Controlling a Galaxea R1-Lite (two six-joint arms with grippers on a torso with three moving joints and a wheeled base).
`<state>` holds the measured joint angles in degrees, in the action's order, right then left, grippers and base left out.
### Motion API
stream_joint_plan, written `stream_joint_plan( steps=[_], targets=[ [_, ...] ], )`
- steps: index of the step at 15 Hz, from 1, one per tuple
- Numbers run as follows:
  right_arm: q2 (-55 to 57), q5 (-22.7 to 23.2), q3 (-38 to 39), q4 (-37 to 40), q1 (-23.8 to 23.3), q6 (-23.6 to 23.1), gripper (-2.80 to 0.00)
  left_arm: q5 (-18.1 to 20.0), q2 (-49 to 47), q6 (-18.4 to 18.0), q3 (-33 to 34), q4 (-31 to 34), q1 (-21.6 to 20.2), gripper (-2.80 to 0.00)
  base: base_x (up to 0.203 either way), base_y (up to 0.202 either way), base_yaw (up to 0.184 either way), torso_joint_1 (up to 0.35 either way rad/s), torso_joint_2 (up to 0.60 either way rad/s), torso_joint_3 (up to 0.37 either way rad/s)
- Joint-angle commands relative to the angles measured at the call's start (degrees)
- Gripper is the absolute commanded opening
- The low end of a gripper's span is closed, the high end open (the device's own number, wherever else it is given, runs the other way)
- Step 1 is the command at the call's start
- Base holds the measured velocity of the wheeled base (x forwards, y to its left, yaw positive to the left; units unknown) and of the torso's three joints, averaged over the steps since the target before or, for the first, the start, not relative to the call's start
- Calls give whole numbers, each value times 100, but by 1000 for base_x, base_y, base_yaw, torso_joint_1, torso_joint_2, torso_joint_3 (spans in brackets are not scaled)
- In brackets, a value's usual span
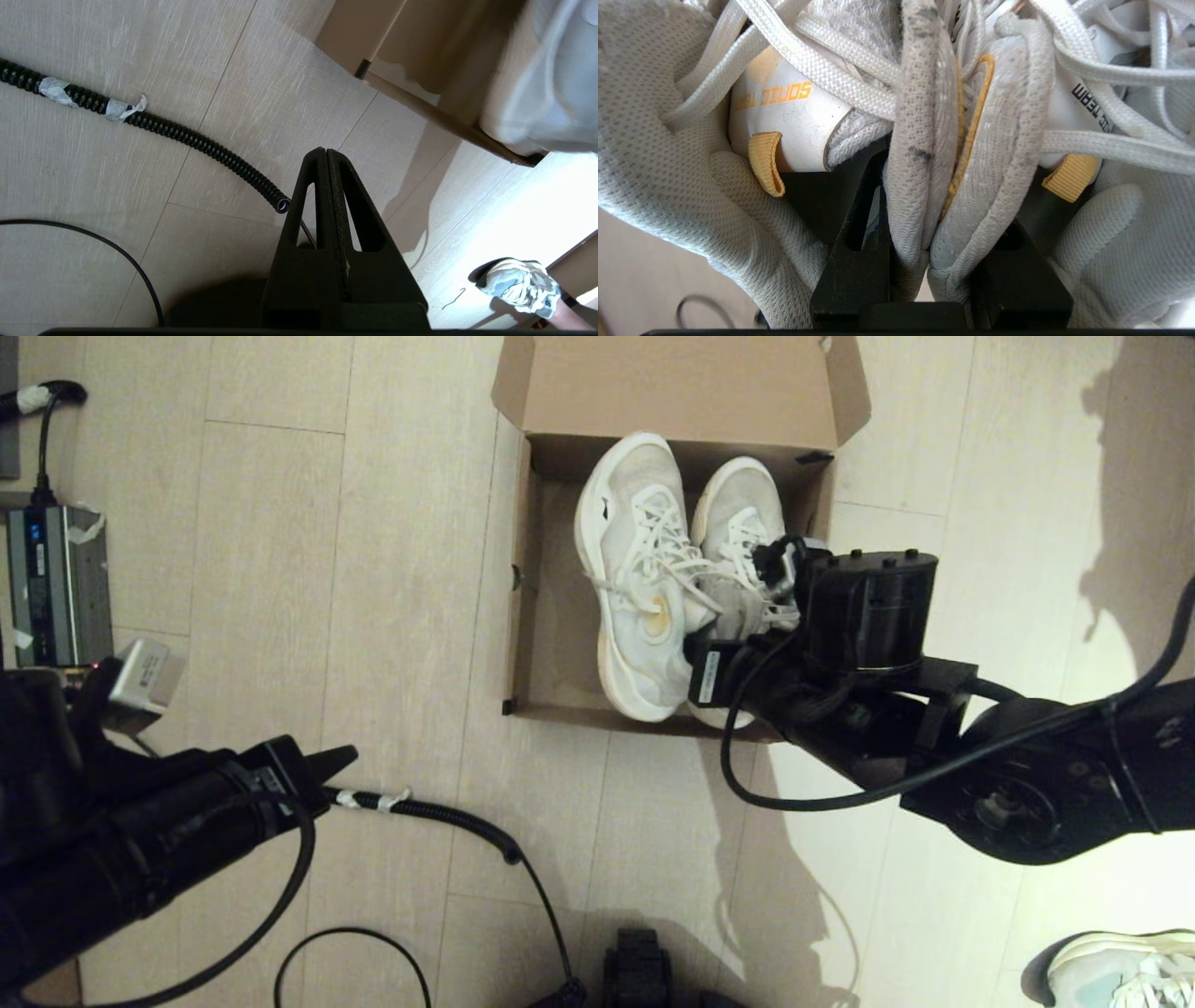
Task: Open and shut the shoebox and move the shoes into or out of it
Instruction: Put the shoes into the shoe box
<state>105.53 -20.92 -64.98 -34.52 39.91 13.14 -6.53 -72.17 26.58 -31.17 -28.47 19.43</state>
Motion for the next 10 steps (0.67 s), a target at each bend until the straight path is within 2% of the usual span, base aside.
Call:
stream_joint_plan(
  steps=[1,6,10],
  targets=[
    [440,-10,-110,-251,-10,-53,-280,-6,64,23,16,-19,-1,-280,0,0,0,0,0,0],
    [820,-26,-516,-356,-115,-219,-280,2,186,23,155,-19,-1,-280,0,0,0,0,0,0],
    [684,-61,-300,-354,-166,-210,-280,9,156,23,125,-19,43,-280,0,0,0,0,0,0]
  ],
)
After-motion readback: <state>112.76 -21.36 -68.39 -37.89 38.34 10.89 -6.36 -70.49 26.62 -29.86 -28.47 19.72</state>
